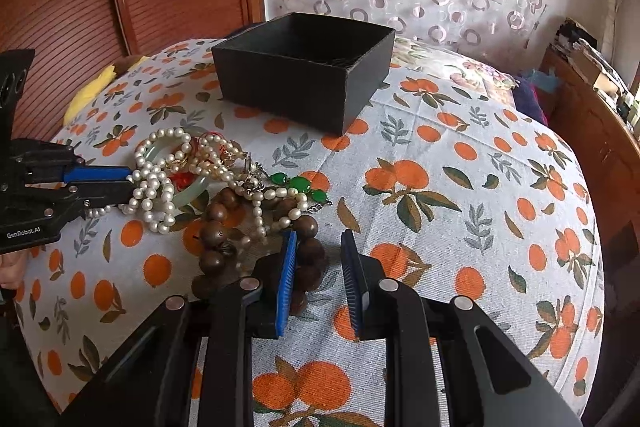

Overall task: Organize jewelry
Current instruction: 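Grasp the brown bead bracelet with the right gripper while the left gripper grasps a pearl strand, then carry the bead bracelet with the right gripper into the box while the left gripper lifts the pearls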

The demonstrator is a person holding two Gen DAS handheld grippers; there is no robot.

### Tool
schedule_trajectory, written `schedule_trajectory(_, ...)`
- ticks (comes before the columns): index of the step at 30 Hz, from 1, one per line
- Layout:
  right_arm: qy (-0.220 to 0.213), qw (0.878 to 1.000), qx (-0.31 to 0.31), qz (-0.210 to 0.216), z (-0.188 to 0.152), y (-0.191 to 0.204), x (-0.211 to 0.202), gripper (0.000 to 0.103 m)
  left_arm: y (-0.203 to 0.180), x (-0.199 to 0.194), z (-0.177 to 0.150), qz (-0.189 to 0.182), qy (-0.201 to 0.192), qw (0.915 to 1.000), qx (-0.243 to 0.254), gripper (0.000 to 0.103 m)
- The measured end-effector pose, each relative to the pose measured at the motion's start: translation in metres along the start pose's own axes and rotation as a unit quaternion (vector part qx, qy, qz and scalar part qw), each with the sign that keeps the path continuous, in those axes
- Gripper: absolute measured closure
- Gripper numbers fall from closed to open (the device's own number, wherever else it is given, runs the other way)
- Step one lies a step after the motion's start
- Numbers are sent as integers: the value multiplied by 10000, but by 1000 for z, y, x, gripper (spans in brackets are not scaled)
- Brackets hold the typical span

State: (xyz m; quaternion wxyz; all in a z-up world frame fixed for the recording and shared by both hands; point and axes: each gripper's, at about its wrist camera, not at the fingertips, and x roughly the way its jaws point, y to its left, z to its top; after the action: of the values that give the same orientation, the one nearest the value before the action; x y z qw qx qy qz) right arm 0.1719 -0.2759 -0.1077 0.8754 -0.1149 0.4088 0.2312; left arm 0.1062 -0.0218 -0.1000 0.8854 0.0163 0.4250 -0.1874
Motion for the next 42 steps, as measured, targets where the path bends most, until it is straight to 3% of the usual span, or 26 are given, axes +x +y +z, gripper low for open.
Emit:
schedule_trajectory(13, 1, 10000, -20, -40, 0, 1, 0, 78, 0, 3, 1, 324, 5, 9994, 129, 93)
schedule_trajectory(19, 2, 10000, -14, -33, 0, 1, 1, 78, 1, 1, 2, 280, -38, 9995, 102, 96)
schedule_trajectory(31, 4, 10000, -15, -35, 0, 1, 1, 78, -16, -77, 18, 263, -1172, 9928, 13, 96)
schedule_trajectory(38, 6, 10000, -42, -55, 0, 1, 1, 78, -13, -105, 22, 273, -1563, 9873, -111, 96)
schedule_trajectory(40, 11, 10000, -56, 36, 0, 2, 1, 87, -11, -108, 22, 273, -1585, 9869, -121, 96)
schedule_trajectory(42, 18, 9999, -128, 83, 0, 4, 1, 88, -9, -107, 20, 277, -1576, 9870, -124, 96)
